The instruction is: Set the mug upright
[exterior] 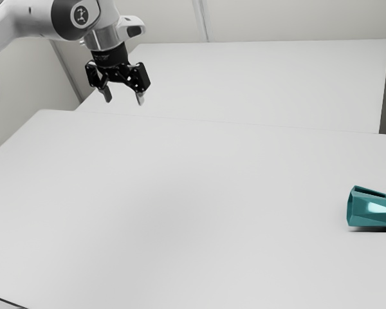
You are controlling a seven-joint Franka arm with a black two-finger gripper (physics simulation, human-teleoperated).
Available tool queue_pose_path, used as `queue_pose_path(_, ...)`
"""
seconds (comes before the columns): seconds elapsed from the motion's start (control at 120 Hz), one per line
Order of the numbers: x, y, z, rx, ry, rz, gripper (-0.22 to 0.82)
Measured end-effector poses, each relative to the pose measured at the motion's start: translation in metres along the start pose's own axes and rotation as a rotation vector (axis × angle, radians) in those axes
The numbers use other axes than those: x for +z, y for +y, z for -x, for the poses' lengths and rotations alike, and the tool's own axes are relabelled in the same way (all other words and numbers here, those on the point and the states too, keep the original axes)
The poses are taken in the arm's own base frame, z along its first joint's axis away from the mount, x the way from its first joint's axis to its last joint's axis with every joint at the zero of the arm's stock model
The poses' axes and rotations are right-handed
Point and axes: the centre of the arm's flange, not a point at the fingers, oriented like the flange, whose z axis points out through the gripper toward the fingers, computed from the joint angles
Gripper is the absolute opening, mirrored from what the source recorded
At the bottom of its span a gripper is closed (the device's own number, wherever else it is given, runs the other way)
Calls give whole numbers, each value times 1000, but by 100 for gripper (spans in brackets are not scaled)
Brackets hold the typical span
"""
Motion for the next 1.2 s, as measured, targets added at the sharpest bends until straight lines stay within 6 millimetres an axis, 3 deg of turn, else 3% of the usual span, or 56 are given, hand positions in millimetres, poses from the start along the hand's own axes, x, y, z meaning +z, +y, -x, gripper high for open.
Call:
queue_pose_path(0.3, 1, 12, 0, 7, -3, 45, 60)
queue_pose_path(0.533, 9, 0, -1, -57, -71, 326, 60)
queue_pose_path(0.65, 31, 5, -3, -83, -121, 448, 60)
queue_pose_path(0.767, 66, 30, -6, -99, -186, 559, 60)
queue_pose_path(0.983, 145, 96, -3, -117, -261, 717, 60)
queue_pose_path(1.092, 173, 135, 0, -93, -220, 796, 60)
queue_pose_path(1.2, 194, 158, -7, -74, -151, 846, 60)
